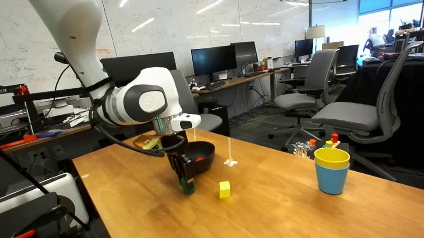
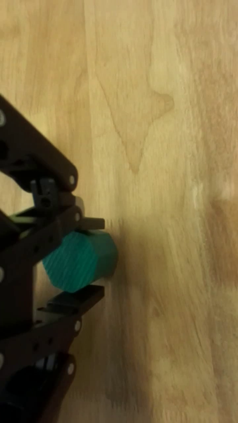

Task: Pick up all the block toys from the table and put them in the bowl

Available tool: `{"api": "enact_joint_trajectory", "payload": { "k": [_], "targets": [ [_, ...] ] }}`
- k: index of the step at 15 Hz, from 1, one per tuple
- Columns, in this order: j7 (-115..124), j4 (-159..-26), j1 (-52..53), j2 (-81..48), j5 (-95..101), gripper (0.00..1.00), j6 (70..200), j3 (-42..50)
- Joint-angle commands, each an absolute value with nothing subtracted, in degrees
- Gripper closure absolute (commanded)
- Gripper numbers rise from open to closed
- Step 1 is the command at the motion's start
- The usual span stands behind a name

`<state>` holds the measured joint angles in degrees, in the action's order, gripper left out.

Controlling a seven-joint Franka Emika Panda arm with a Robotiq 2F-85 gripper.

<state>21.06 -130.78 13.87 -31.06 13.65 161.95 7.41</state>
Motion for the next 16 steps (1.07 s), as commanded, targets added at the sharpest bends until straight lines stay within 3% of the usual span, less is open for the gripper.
{"api": "enact_joint_trajectory", "payload": {
  "k": [1, 8, 16],
  "targets": [
    [20.8, -132.7, 17.6, -25.3, 15.3, 0.80, 159.8, 10.8],
    [22.5, -131.5, 18.1, -19.2, 15.8, 0.80, 158.6, 8.6],
    [23.4, -125.2, 15.4, -25.8, 4.6, 0.80, 158.7, 1.8]
  ]
}}
